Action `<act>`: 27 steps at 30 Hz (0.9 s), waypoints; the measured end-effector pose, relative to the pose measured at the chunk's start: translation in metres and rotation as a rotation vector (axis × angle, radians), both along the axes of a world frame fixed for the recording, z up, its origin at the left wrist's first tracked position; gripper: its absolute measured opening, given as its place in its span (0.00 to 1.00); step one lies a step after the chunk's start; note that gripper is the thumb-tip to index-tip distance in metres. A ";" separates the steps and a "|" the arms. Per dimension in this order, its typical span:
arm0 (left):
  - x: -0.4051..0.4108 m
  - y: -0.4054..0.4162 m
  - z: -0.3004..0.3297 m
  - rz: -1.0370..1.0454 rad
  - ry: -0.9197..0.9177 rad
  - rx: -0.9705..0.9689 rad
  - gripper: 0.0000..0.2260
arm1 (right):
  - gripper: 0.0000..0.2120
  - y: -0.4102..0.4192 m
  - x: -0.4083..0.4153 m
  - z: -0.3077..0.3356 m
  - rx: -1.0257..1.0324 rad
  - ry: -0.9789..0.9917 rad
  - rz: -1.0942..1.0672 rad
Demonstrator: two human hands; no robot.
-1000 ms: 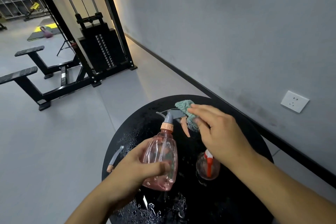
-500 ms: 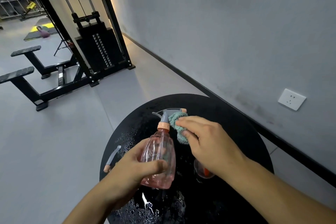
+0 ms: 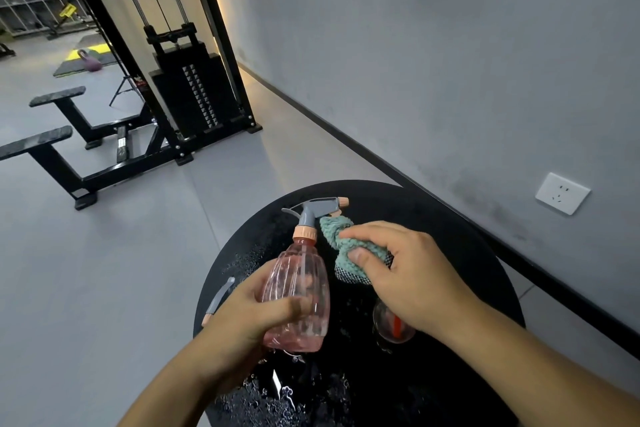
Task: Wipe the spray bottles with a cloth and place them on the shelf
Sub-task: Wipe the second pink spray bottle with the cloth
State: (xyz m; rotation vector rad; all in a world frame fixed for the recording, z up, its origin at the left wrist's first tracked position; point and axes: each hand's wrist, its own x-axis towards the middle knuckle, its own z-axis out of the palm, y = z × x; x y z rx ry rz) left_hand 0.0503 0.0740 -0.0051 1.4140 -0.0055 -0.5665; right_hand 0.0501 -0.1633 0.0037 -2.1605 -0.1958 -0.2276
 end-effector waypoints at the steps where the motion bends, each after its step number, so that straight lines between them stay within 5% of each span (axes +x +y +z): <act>1: 0.000 0.000 -0.001 -0.004 -0.007 0.010 0.28 | 0.14 0.000 0.000 0.000 0.000 -0.007 -0.004; 16: -0.006 -0.007 -0.006 -0.065 -0.098 0.231 0.30 | 0.16 0.006 0.000 -0.001 0.039 -0.159 -0.050; 27: -0.006 -0.005 -0.010 -0.084 -0.178 0.349 0.30 | 0.15 0.011 -0.004 -0.004 -0.067 -0.088 0.028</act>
